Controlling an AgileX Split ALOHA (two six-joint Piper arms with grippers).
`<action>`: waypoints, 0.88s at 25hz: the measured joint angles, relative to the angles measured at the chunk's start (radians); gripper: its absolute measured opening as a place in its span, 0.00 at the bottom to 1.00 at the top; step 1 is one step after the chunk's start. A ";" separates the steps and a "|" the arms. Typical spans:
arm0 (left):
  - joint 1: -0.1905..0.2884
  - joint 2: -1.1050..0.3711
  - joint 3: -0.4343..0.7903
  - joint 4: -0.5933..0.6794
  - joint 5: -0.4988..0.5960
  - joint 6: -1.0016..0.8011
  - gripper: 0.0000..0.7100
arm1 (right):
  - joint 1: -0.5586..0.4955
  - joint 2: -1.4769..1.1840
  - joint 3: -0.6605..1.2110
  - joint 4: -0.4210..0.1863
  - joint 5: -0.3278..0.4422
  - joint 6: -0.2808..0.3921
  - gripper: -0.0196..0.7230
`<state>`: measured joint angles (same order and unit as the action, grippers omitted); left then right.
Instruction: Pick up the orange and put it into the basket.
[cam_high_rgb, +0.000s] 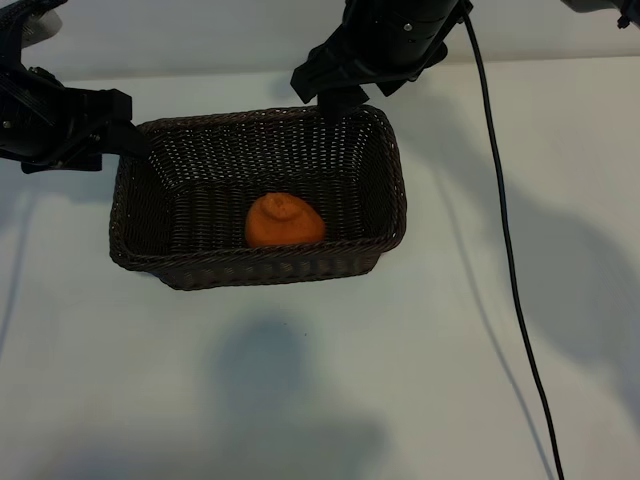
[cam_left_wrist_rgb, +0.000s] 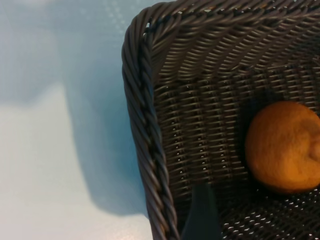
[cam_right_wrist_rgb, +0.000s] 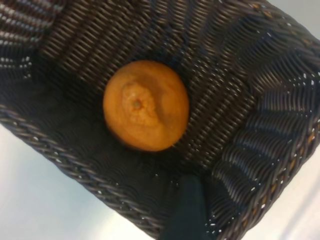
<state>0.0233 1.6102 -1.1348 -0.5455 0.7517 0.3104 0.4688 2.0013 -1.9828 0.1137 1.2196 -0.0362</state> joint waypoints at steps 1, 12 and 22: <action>0.000 0.000 0.000 0.000 0.000 0.000 0.83 | 0.000 0.000 0.000 -0.003 0.000 0.001 0.84; 0.000 0.000 0.000 -0.010 0.000 0.001 0.83 | 0.000 0.000 0.000 0.004 0.001 0.008 0.84; 0.000 0.000 0.000 -0.030 -0.002 0.001 0.83 | 0.001 0.000 0.000 0.007 0.001 0.005 0.84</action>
<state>0.0233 1.6102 -1.1348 -0.5756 0.7498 0.3114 0.4697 2.0013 -1.9828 0.1208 1.2207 -0.0316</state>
